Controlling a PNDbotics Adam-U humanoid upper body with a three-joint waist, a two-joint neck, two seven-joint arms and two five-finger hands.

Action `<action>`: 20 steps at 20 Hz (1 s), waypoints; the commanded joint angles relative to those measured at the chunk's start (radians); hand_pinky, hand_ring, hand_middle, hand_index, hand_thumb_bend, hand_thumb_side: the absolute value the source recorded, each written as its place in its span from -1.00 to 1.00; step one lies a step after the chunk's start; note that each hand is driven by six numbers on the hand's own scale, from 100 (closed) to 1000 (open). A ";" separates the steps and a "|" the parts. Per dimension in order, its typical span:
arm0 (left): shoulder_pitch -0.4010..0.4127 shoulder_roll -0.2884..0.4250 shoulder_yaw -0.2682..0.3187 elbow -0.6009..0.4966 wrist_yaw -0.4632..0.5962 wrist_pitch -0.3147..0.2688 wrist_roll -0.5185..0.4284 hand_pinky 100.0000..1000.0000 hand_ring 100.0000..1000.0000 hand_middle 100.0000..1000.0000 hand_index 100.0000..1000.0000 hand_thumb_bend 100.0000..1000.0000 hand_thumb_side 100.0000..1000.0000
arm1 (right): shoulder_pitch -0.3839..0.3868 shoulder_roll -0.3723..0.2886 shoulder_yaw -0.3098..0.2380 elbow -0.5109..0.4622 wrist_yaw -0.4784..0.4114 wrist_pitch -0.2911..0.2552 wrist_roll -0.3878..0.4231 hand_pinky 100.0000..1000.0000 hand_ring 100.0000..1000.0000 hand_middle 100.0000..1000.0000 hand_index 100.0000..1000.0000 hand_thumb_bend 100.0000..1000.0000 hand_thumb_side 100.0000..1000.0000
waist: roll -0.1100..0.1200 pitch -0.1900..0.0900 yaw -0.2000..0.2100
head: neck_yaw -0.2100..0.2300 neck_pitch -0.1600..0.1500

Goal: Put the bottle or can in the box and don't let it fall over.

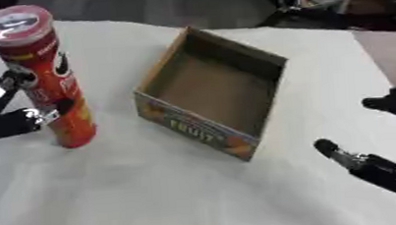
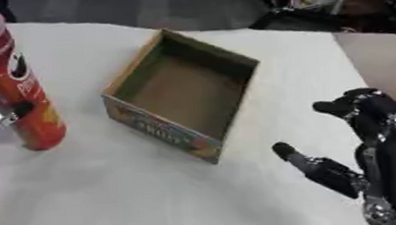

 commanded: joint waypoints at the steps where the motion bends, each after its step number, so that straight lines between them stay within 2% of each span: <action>1: -0.010 0.006 0.002 -0.004 0.017 0.010 0.008 1.00 1.00 0.80 0.52 -0.15 -0.02 | 0.003 -0.010 -0.007 -0.022 0.008 -0.009 0.002 0.07 -0.19 -0.16 0.18 0.53 -0.79 | 0.004 -0.011 -0.001 | 0.004 -0.014; 2: -0.010 0.005 0.000 -0.003 0.020 0.015 0.010 1.00 1.00 0.77 0.43 -0.23 -0.18 | 0.005 -0.008 -0.007 -0.022 0.010 -0.009 0.008 0.10 -0.18 -0.15 0.17 0.38 -0.93 | 0.005 -0.010 -0.001 | 0.005 -0.014; 3: -0.011 0.005 -0.002 -0.002 0.024 0.019 0.011 1.00 1.00 0.74 0.38 -0.36 -0.18 | 0.007 -0.006 -0.006 -0.022 0.012 -0.009 0.017 0.12 -0.15 -0.13 0.18 0.26 -1.00 | 0.005 -0.010 -0.001 | 0.006 -0.014; 5: -0.011 0.004 0.000 -0.001 0.032 0.031 0.025 1.00 1.00 0.71 0.32 -0.69 -0.16 | 0.013 0.005 -0.004 -0.022 0.005 -0.010 0.030 0.16 -0.11 -0.11 0.21 0.12 -1.00 | 0.006 -0.009 -0.001 | 0.006 -0.012; 7: -0.010 0.006 0.001 -0.002 0.040 0.042 0.045 1.00 1.00 0.69 0.29 -0.84 -0.20 | 0.018 0.020 -0.002 -0.022 -0.018 -0.016 0.031 0.18 -0.10 -0.09 0.22 0.08 -1.00 | 0.007 -0.009 -0.002 | 0.007 -0.010; 8: -0.010 0.007 0.000 -0.004 0.044 0.045 0.053 1.00 1.00 0.67 0.26 -1.00 -0.21 | 0.021 0.028 -0.002 -0.022 -0.032 -0.021 0.029 0.21 -0.09 -0.05 0.25 0.04 -1.00 | 0.007 -0.009 -0.003 | 0.008 -0.009; 10: -0.009 0.011 0.001 -0.011 0.050 0.049 0.067 1.00 1.00 0.66 0.24 -1.00 -0.26 | 0.028 0.050 -0.007 -0.022 -0.070 -0.038 0.016 0.24 -0.07 0.01 0.29 -0.16 -1.00 | 0.010 -0.010 -0.004 | 0.012 -0.007; 11: -0.007 0.013 0.001 -0.015 0.052 0.050 0.072 1.00 1.00 0.66 0.24 -1.00 -0.27 | 0.033 0.061 -0.014 -0.022 -0.093 -0.048 0.004 0.24 -0.06 0.02 0.30 -0.19 -1.00 | 0.011 -0.011 -0.005 | 0.014 -0.005; 12: -0.005 0.016 0.001 -0.019 0.054 0.051 0.076 1.00 1.00 0.65 0.23 -1.00 -0.33 | 0.040 0.077 -0.024 -0.022 -0.119 -0.059 -0.015 0.30 -0.02 0.12 0.37 -0.43 -1.00 | 0.013 -0.012 -0.007 | 0.017 -0.001; 13: -0.002 0.021 0.002 -0.024 0.054 0.052 0.080 1.00 1.00 0.65 0.22 -1.00 -0.34 | 0.049 0.098 -0.044 -0.022 -0.159 -0.073 -0.033 0.32 0.00 0.16 0.41 -0.53 -0.93 | 0.015 -0.014 -0.009 | 0.020 0.003; 14: 0.003 0.027 0.004 -0.030 0.054 0.053 0.084 1.00 1.00 0.65 0.22 -1.00 -0.37 | 0.059 0.116 -0.071 -0.022 -0.207 -0.090 -0.041 0.36 0.03 0.24 0.47 -0.69 -0.78 | 0.016 -0.016 -0.013 | 0.023 0.007; 16: 0.013 0.041 0.010 -0.044 0.053 0.056 0.095 1.00 1.00 0.65 0.23 -1.00 -0.38 | 0.081 0.146 -0.152 -0.022 -0.324 -0.137 -0.048 0.42 0.07 0.32 0.54 -0.88 -0.57 | 0.018 -0.020 -0.022 | 0.033 0.014; 20: 0.033 0.059 0.024 -0.074 0.057 0.063 0.116 1.00 1.00 0.62 0.18 -1.00 -0.41 | 0.135 0.177 -0.322 -0.022 -0.512 -0.277 -0.049 0.43 0.07 0.34 0.56 -0.92 -0.44 | 0.024 -0.024 -0.037 | 0.044 0.019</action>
